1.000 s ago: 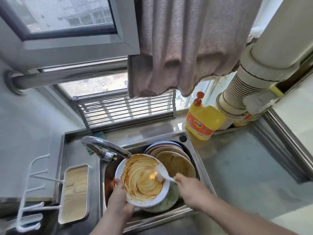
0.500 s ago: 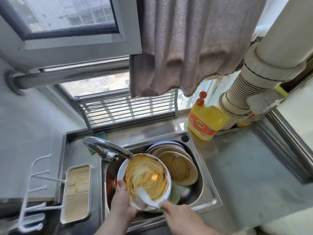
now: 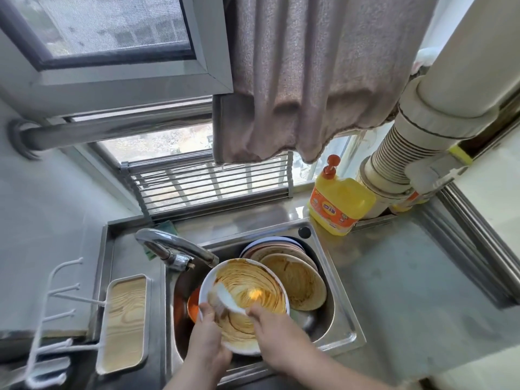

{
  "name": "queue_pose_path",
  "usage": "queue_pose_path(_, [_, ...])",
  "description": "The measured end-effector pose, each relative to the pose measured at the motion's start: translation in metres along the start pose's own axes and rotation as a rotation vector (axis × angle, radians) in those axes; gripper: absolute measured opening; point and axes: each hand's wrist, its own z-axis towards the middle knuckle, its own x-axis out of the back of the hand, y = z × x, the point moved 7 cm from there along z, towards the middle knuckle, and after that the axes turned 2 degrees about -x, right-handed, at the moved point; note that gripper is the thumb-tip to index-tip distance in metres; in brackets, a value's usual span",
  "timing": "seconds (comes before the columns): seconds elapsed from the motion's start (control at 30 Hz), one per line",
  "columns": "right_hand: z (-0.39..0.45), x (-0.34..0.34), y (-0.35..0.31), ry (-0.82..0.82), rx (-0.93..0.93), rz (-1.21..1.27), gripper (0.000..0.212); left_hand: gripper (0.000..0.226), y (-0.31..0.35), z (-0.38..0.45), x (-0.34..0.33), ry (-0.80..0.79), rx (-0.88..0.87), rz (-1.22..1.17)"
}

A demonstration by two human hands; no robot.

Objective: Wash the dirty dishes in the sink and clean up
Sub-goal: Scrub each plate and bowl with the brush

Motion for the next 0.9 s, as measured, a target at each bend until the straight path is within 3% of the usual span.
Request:
queue_pose_path(0.1, [0.029,0.039,0.037,0.121,-0.105,-0.096,0.019,0.04,0.007,-0.009,0.0,0.003,-0.037,-0.038])
queue_pose_path(0.23, [-0.022,0.015,0.075,0.051,-0.149,-0.061,0.012,0.038,0.017,0.012,0.021,0.017,-0.063,-0.012])
queue_pose_path(0.37, [-0.026,-0.019,0.015,-0.081,-0.062,0.032,0.023,0.048,0.003,0.004,0.018,0.045,-0.07,0.064])
queue_pose_path(0.43, [0.005,-0.01,-0.008,-0.032,-0.035,-0.021,0.026,0.034,-0.001,-0.014,0.006,0.024,-0.108,0.044])
queue_pose_path(0.57, [0.028,0.036,0.027,0.064,-0.175,-0.219,0.053,0.047,-0.002,-0.011,0.007,0.002,-0.084,0.016])
queue_pose_path(0.73, [-0.022,-0.002,0.059,-0.043,-0.198,-0.051,0.01,0.044,0.017,0.0,0.025,0.075,-0.087,0.055])
queue_pose_path(0.9, [-0.031,-0.013,0.028,-0.085,-0.107,0.038,0.022,0.04,0.015,0.005,0.032,0.056,-0.12,-0.004])
